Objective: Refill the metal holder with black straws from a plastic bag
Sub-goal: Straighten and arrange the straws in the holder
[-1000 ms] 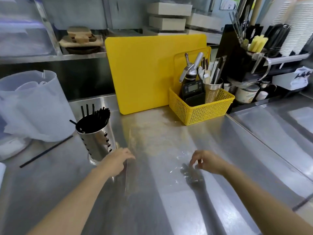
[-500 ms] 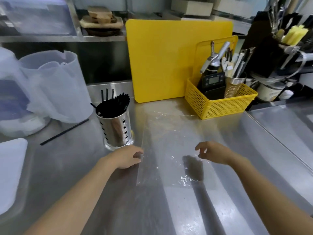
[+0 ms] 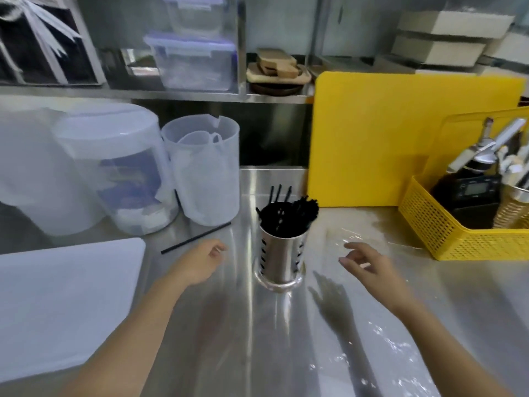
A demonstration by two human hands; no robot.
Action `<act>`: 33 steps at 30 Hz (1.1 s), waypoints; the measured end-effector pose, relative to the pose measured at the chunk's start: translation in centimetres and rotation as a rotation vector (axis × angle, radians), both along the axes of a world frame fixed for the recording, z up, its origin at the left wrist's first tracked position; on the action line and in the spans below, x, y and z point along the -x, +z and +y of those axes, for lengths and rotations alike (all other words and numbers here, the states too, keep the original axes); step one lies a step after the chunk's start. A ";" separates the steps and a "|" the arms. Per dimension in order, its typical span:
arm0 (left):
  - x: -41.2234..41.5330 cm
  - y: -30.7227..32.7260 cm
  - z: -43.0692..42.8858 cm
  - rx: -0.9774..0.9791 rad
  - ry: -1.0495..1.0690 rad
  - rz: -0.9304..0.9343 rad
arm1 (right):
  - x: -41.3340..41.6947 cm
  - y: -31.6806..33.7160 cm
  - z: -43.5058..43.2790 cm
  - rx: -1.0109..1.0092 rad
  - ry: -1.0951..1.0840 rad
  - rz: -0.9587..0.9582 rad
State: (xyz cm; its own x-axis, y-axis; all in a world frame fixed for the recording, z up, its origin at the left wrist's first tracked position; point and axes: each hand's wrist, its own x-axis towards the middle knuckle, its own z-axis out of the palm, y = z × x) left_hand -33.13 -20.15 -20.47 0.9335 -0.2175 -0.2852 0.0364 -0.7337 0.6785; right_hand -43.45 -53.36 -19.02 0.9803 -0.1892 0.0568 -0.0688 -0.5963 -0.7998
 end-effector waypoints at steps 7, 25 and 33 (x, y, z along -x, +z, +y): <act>-4.4 -3.3 2.4 -0.361 0.180 -0.419 | -3.0 -2.4 3.0 0.002 -0.077 -0.044; -5.3 -7.6 3.0 -0.183 0.266 -0.306 | -2.4 -11.2 2.5 0.796 -0.131 0.232; -1.6 -3.6 1.0 0.409 0.293 -0.261 | -2.3 -11.1 2.5 0.791 -0.119 0.238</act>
State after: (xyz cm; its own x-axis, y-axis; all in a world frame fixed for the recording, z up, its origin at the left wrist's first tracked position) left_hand -31.49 -19.14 -24.05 0.9997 0.0174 0.0163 -0.0081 -0.3934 0.9194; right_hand -41.14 -50.84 -30.15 0.9589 -0.2837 0.0104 -0.2811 -0.9540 -0.1045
